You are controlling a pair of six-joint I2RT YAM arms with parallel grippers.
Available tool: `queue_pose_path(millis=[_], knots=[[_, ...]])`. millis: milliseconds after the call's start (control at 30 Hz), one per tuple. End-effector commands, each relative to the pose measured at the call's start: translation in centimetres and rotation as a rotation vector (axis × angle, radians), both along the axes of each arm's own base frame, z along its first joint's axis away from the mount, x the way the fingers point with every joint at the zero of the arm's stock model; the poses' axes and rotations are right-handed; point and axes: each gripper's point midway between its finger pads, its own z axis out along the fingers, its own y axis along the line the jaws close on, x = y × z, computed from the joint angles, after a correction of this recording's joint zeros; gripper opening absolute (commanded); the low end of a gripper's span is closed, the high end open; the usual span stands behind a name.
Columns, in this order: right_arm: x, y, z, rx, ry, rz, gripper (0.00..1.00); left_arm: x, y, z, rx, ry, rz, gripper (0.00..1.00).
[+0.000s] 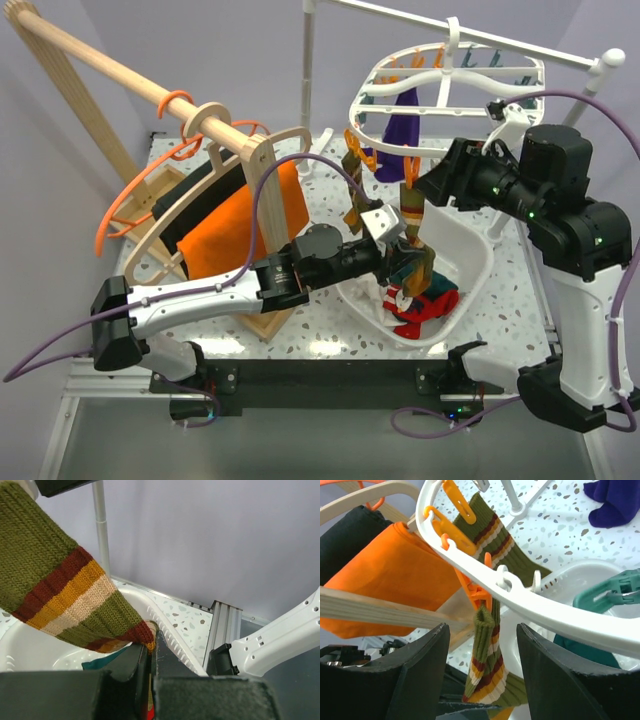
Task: Remove the socks clipped to the hanger
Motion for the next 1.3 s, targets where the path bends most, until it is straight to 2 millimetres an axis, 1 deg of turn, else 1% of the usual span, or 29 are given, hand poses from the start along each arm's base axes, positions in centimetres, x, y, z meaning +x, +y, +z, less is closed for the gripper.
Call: queue_pose_path(millis=[0,167,233,267,400,467,533,600,700,867,1000,1033,1067,1200,1267], knots=[[1.2,0.4,0.8,-0.03,-0.078,0.009,0.6,-0.8,-0.5,3.4,-0.087,-0.019,-0.042,0.0],[1.1,1.6,1.8,-0.031,-0.119,0.036,0.59,-0.9,-0.7,3.5,-0.088,-0.017,-0.051,0.0],[1.4,1.8,1.3,-0.06,-0.108,0.027,0.58,-0.9,-0.7,3.5,-0.089,-0.018,-0.054,0.0],[1.2,2.4,1.5,-0.062,-0.113,0.041,0.58,-1.0,-0.7,3.5,-0.088,-0.019,-0.058,0.0],[1.6,2.7,1.4,-0.081,-0.12,0.024,0.56,-1.1,-0.6,3.6,-0.089,-0.017,-0.062,0.0],[2.1,1.9,1.0,-0.116,-0.12,-0.023,0.55,-1.2,-0.5,3.5,-0.09,-0.014,-0.065,0.0],[2.2,1.3,0.6,-0.144,-0.111,-0.047,0.55,-1.4,-0.3,3.5,-0.091,-0.011,-0.068,0.0],[2.2,0.6,0.6,-0.165,-0.118,-0.078,0.55,-1.4,-0.3,3.3,-0.087,-0.01,-0.07,0.0],[2.2,-0.1,0.6,-0.177,-0.123,-0.104,0.55,-1.5,-0.3,3.0,-0.085,-0.006,-0.073,0.0],[2.8,0.8,0.8,-0.158,-0.134,-0.083,0.56,-1.7,-0.5,3.1,-0.092,-0.003,-0.088,0.0],[3.3,0.5,0.9,-0.176,-0.145,-0.103,0.56,-1.8,-0.4,3.2,-0.094,-0.001,-0.091,0.0],[3.5,0.3,0.7,-0.19,-0.138,-0.112,0.56,-1.8,-0.3,3.3,-0.095,-0.002,-0.091,0.0],[3.5,0.3,1.0,-0.19,-0.144,-0.114,0.56,-1.8,-0.4,3.2,-0.094,-0.001,-0.092,0.0],[3.9,0.5,1.1,-0.193,-0.156,-0.112,0.56,-2.0,-0.4,3.2,-0.097,0.005,-0.099,0.0],[4.3,0.2,1.1,-0.203,-0.164,-0.132,0.56,-2.1,-0.5,3.2,-0.101,0.006,-0.106,0.0]])
